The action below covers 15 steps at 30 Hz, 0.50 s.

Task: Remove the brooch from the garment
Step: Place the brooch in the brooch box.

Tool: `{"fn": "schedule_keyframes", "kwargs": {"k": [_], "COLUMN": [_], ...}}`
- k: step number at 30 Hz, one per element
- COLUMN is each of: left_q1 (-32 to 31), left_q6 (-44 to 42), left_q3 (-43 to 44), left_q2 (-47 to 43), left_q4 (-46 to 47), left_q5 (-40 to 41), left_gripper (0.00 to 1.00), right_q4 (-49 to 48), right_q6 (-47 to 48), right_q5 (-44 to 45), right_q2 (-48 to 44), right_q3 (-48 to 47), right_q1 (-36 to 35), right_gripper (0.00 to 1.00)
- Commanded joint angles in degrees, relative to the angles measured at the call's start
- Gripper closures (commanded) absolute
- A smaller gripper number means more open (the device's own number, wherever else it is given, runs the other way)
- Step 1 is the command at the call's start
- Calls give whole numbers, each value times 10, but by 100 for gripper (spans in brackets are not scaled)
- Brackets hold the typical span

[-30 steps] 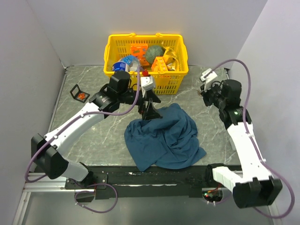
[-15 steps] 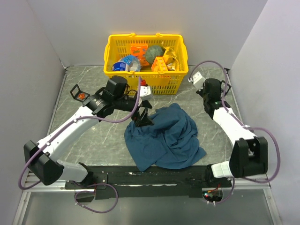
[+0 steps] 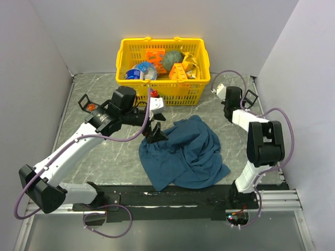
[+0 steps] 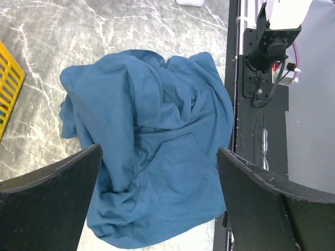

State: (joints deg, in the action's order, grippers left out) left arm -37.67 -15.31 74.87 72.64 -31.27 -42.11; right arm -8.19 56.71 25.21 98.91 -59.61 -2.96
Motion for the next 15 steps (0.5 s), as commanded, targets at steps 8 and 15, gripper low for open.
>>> {"fn": "schedule_keyframes", "kwargs": {"k": [8, 15], "left_q1": [4, 8], "left_q6": [14, 16], "left_q3": [11, 26], "left_q2": [14, 31], "left_q4": [20, 13], "left_q5": [-9, -13], "left_gripper": [4, 4], "right_q4": [-94, -126], "right_q6": [1, -7], "right_q5": [-2, -17], "right_q2": [115, 175], "right_q3": [-79, -110], "right_q1": [55, 67], "right_gripper": [100, 100]}}
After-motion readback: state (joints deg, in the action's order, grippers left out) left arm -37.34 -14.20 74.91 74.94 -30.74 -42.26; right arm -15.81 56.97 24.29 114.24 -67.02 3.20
